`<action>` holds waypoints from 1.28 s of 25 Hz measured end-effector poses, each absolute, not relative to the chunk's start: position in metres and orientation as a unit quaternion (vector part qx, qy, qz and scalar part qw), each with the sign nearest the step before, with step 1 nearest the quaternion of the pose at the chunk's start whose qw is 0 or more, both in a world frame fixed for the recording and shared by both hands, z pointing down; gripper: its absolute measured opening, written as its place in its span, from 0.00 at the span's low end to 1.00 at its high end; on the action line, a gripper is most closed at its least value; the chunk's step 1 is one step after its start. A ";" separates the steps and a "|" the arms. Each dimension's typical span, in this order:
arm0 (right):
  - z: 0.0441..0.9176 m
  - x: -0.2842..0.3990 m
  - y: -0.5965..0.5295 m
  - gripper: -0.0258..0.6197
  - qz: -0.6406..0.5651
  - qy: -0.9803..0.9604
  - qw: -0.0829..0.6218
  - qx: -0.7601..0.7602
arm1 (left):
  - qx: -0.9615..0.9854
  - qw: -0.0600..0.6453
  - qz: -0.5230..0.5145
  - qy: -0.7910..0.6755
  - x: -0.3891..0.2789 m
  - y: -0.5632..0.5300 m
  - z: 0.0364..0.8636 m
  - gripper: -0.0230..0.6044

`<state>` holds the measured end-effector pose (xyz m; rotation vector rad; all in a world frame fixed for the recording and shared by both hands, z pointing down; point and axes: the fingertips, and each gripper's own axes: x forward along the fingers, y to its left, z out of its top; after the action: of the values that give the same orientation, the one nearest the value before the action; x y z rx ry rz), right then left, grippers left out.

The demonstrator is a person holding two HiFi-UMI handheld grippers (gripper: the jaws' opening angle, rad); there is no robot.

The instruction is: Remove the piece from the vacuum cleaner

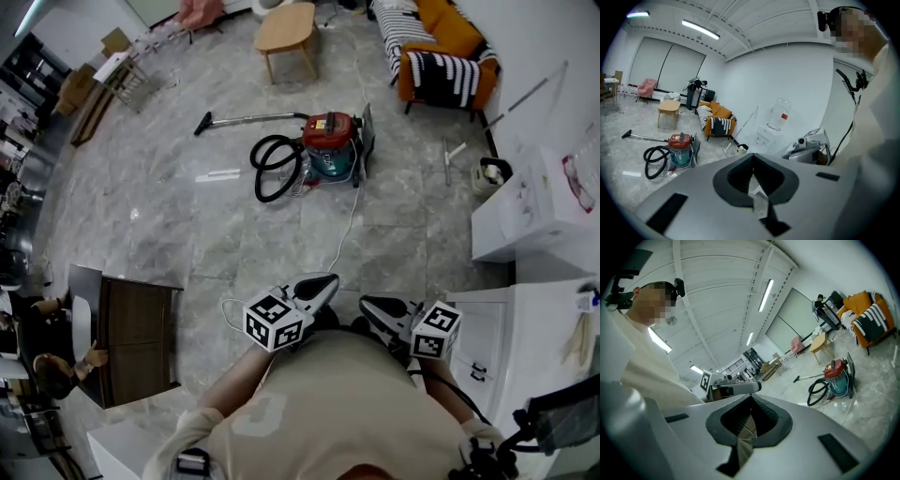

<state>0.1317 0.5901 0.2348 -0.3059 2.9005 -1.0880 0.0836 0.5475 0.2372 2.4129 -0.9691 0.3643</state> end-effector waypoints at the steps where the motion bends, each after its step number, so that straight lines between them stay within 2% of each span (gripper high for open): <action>1: 0.236 0.130 0.591 0.04 -0.347 0.933 0.007 -0.097 | 0.888 0.256 0.133 -0.358 0.083 0.548 0.237 0.04; 5: 0.241 0.127 0.587 0.04 -0.315 0.942 -0.035 -0.106 | 0.885 0.267 0.129 -0.359 0.079 0.543 0.245 0.04; 12: 0.250 0.106 0.557 0.04 -0.336 0.930 -0.043 -0.142 | 0.894 0.258 0.120 -0.345 0.051 0.516 0.246 0.04; 24: 0.237 -0.055 0.490 0.04 -0.282 0.940 -0.117 -0.153 | 0.900 0.260 0.092 -0.339 -0.110 0.438 0.236 0.04; 32: 0.229 -0.118 0.450 0.04 -0.264 0.933 -0.118 -0.213 | 0.934 0.222 0.089 -0.265 -0.165 0.406 0.214 0.04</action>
<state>-0.1182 0.4500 0.2289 -0.7261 3.1747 -0.8990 -0.1645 0.4064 0.2142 2.5804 -0.7313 0.2458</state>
